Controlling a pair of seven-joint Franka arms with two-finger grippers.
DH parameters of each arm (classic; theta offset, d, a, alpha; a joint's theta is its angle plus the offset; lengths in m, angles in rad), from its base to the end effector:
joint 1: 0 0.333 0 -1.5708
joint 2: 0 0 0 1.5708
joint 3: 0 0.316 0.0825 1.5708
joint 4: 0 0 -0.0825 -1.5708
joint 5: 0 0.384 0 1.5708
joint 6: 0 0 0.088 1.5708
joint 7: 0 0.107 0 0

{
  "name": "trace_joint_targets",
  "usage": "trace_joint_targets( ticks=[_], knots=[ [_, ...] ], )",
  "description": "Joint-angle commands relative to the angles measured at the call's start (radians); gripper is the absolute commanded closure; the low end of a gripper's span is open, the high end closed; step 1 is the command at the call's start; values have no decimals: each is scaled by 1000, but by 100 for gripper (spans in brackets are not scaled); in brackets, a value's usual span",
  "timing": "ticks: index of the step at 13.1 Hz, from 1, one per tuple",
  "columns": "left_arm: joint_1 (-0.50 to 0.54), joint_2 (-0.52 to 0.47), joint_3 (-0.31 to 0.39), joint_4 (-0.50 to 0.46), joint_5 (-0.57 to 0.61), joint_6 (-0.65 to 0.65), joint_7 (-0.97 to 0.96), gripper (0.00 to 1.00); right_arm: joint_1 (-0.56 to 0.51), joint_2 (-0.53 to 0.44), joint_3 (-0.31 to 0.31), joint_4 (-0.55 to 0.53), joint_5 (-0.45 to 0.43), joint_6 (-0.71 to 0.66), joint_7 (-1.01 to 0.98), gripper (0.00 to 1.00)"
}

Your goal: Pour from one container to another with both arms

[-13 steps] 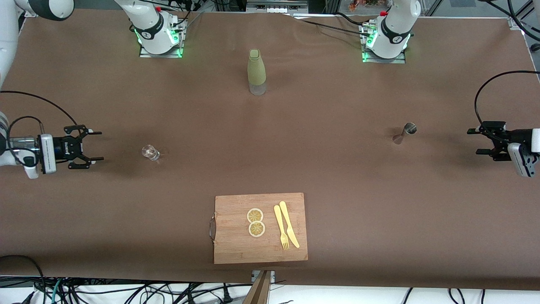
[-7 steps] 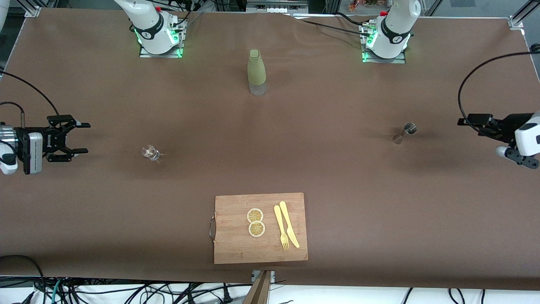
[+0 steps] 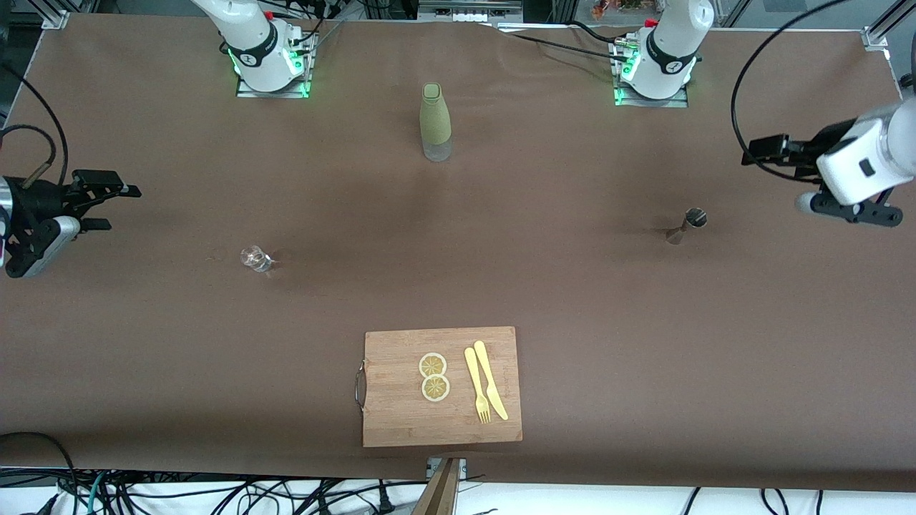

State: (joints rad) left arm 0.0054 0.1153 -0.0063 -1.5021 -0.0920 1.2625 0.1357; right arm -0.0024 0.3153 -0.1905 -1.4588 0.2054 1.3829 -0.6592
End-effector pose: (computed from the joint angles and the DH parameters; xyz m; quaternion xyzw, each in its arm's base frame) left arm 0.5511 -0.0121 0.5716 0.9805 -0.0731 -0.1728 0.0577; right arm 0.6053 -0.0783 0.4827 -0.9528 -0.2246 0.1438 0.1453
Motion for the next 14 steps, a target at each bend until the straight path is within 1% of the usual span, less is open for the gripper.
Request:
trace_joint_targets(
  ticks=[1,2,3,4,5,6,7,8,9,10,12,13,14],
  knots=[
    [-4,-25,3,-12,18,5,15,0,62,-80,3,-51,-81,15,310,0],
    [-14,-14,-6,0,15,23,12,0,91,-100,5,-54,-150,25,391,0],
    [-25,-14,-33,6,11,28,-7,0,99,-116,11,-58,-170,45,455,0],
    [-28,-13,-49,25,17,47,-68,0,99,-149,17,-87,-184,97,478,0],
    [-27,-13,-54,31,17,54,-115,0,95,-186,19,-121,-204,148,480,0],
    [-18,-14,-51,39,12,52,-119,0,85,-220,20,-145,-218,183,499,0],
    [-9,-13,-43,40,8,55,-117,0,67,-241,29,-152,-218,218,535,0],
    [-5,-13,-43,40,5,57,-119,0,33,-264,63,-164,-215,243,579,0],
    [-5,-13,-43,40,5,58,-123,0,22,-300,81,-201,-215,260,617,0],
    [-5,-13,-43,46,11,64,-122,0,22,-327,82,-228,-212,271,639,0],
    [-1,-14,-43,83,8,77,-122,0,21,-332,82,-256,-190,274,633,0],
    [5,-14,-43,83,3,77,-122,0,21,-332,82,-270,-167,278,630,0],
    [5,-11,-43,79,6,80,-123,0,21,-332,83,-270,-167,277,629,0]
  ],
)
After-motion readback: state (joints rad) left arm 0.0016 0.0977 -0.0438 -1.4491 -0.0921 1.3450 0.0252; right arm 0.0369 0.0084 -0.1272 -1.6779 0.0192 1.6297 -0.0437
